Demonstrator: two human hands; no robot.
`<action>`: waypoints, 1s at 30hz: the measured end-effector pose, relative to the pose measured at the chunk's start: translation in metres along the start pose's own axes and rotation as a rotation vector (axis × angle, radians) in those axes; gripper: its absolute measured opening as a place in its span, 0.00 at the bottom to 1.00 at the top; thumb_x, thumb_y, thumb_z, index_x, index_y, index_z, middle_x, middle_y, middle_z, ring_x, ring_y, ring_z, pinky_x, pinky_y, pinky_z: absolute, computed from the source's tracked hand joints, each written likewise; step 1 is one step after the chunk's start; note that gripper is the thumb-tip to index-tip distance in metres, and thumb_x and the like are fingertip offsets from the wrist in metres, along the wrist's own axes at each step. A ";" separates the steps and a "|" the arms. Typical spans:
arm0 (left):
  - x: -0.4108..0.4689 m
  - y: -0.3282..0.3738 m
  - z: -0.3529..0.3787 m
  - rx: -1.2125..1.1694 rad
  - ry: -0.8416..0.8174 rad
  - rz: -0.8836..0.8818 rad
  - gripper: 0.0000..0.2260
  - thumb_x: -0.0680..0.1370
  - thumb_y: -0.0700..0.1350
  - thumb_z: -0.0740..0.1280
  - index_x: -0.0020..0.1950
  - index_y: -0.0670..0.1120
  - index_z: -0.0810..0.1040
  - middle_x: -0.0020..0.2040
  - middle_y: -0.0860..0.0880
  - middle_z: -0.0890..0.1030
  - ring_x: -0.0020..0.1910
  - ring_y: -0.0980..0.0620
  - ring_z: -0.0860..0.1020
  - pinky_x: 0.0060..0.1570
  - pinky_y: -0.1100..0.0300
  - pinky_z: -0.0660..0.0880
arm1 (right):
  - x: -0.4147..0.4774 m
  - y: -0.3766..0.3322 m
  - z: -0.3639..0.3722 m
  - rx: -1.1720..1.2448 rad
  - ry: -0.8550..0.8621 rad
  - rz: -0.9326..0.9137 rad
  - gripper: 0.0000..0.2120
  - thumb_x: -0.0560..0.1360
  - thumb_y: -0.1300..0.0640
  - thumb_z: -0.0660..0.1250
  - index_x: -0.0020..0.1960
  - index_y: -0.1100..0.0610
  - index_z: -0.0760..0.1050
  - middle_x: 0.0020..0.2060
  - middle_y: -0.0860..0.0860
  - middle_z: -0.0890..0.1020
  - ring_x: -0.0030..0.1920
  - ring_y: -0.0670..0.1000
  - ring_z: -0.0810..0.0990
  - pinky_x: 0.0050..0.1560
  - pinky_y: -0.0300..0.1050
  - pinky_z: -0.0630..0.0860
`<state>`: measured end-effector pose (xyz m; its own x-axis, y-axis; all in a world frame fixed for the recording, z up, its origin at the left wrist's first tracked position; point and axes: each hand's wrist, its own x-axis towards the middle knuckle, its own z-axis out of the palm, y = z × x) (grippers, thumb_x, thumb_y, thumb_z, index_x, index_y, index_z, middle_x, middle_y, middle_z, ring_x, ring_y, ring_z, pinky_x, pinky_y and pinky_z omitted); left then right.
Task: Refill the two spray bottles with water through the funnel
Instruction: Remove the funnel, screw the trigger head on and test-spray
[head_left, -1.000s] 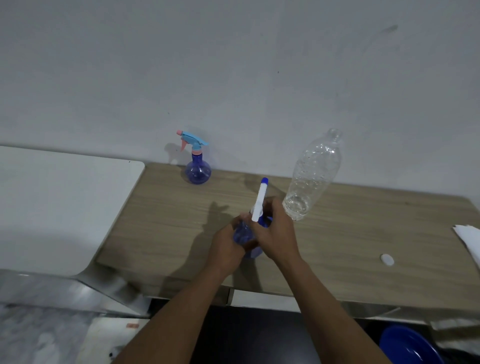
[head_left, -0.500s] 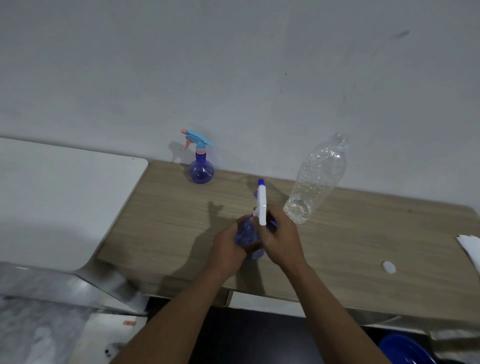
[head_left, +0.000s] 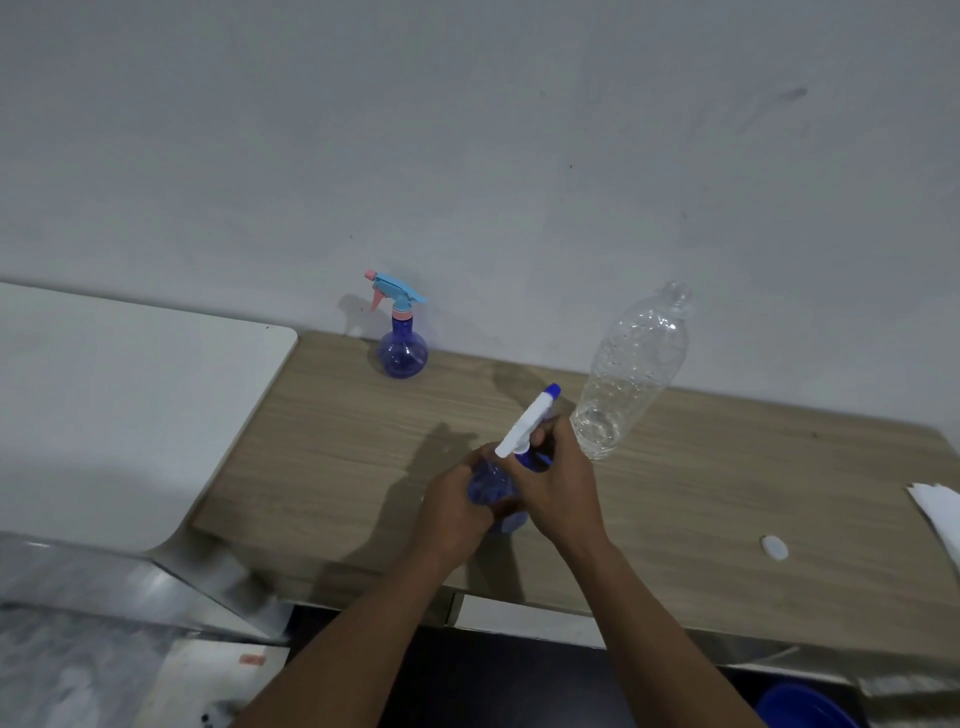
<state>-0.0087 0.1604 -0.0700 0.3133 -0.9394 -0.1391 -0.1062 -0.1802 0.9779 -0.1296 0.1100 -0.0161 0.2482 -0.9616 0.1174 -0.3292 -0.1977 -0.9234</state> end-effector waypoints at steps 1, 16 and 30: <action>0.000 -0.001 0.000 -0.009 -0.008 0.011 0.22 0.72 0.39 0.76 0.57 0.63 0.79 0.54 0.55 0.85 0.54 0.57 0.83 0.51 0.64 0.79 | -0.001 0.000 0.000 0.013 -0.011 -0.035 0.13 0.72 0.57 0.77 0.47 0.53 0.72 0.40 0.46 0.81 0.42 0.43 0.81 0.42 0.33 0.75; -0.001 -0.003 0.000 0.010 -0.016 -0.014 0.24 0.74 0.39 0.75 0.60 0.64 0.77 0.53 0.59 0.85 0.54 0.58 0.83 0.53 0.58 0.81 | -0.004 0.007 0.003 -0.127 -0.021 -0.115 0.02 0.76 0.59 0.69 0.48 0.56 0.78 0.41 0.50 0.81 0.43 0.49 0.79 0.43 0.45 0.76; -0.002 -0.019 -0.015 0.108 -0.124 0.005 0.30 0.69 0.43 0.81 0.64 0.64 0.73 0.57 0.64 0.82 0.58 0.65 0.79 0.61 0.58 0.78 | 0.001 0.009 -0.002 -0.061 -0.134 -0.076 0.09 0.75 0.46 0.64 0.50 0.47 0.79 0.43 0.52 0.83 0.46 0.56 0.81 0.49 0.60 0.78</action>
<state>0.0073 0.1700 -0.0861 0.1942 -0.9681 -0.1586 -0.2104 -0.1990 0.9572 -0.1348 0.1070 -0.0239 0.3918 -0.9105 0.1323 -0.3587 -0.2836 -0.8893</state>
